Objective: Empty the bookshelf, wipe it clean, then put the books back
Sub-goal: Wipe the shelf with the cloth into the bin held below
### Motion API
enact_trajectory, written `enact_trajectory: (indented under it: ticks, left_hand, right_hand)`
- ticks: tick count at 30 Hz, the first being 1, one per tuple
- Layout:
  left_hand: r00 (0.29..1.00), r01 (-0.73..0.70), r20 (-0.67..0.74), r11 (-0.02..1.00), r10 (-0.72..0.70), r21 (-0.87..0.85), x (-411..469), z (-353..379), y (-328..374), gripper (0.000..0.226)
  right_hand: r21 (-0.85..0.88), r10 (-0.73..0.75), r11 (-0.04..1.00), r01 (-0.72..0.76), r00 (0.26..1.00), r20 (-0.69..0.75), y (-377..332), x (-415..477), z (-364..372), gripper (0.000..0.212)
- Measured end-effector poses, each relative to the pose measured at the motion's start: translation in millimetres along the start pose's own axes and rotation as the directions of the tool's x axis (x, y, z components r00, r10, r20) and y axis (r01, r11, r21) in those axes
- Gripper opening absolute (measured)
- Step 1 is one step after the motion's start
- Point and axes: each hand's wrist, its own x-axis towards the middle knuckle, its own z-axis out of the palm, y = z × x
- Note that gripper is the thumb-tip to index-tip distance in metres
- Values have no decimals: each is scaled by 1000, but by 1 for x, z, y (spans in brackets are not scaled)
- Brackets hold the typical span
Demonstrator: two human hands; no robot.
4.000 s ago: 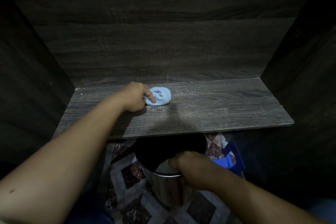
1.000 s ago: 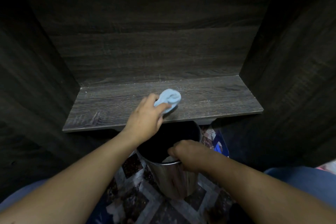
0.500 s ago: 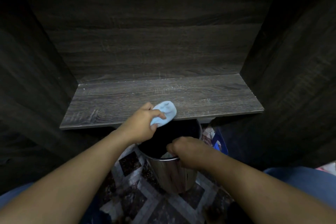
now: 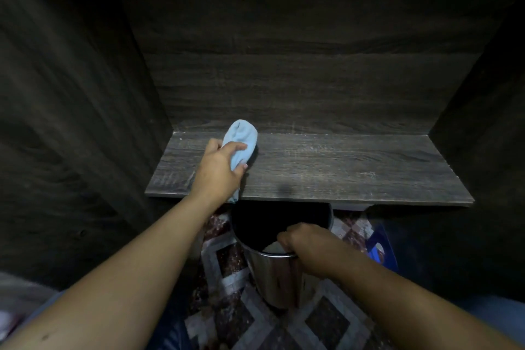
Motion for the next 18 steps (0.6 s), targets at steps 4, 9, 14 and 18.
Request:
enact_trajectory:
  ticks: [4, 9, 14, 18]
  left_hand:
    - [981, 77, -183, 992, -57, 105, 14, -17, -31, 39]
    - [966, 130, -259, 905, -23, 404, 38, -32, -75, 48]
    - [956, 40, -221, 665, 190, 746, 54, -29, -107, 26]
    - [984, 99, -162, 534, 71, 840, 53, -10, -122, 29]
  right_hand:
    - [-17, -11, 1000, 12, 1000, 29, -6, 12, 2, 20]
    - [-3, -17, 1000, 17, 999, 38, -8, 27, 3, 24]
    - [-44, 2, 999, 1, 998, 63, -6, 36, 8, 30]
    - [-17, 13, 1000, -11, 998, 68, -2, 39, 11, 31]
